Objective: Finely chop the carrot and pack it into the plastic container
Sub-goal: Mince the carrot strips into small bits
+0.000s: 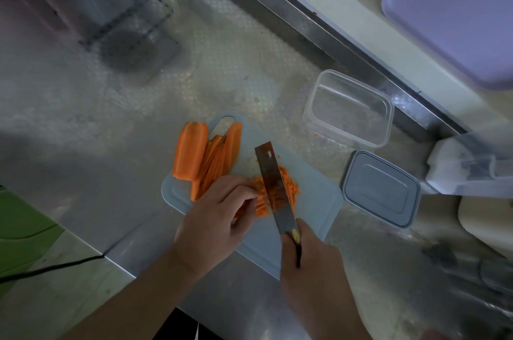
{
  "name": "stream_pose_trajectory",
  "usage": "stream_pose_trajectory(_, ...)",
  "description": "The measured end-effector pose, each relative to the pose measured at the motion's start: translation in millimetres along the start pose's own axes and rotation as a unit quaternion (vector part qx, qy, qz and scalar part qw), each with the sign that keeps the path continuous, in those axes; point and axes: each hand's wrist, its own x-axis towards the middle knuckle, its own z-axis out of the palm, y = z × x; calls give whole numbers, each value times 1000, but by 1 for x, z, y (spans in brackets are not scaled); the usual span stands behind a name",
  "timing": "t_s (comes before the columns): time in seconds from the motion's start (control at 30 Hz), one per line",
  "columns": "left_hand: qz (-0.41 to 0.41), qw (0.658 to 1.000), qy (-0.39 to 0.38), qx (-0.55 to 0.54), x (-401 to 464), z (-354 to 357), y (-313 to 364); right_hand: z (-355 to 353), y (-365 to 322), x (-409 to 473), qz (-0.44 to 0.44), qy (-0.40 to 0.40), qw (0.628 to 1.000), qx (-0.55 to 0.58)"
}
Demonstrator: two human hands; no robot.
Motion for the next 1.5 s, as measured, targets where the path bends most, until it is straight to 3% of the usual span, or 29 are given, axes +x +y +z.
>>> stream_pose_trajectory(0.83,-2,1000,8,25,3,-1,4,2,-13,1,17,-41,995,-86)
stream_pose_trajectory(1.13,-14,1000,-4,3,2,-3,4,16,-3,-1,17,2,1000,2)
stream_pose_trajectory(1.5,-16,1000,-2,6,2,-4,5,-1,-11,-7,13,-12,1000,3)
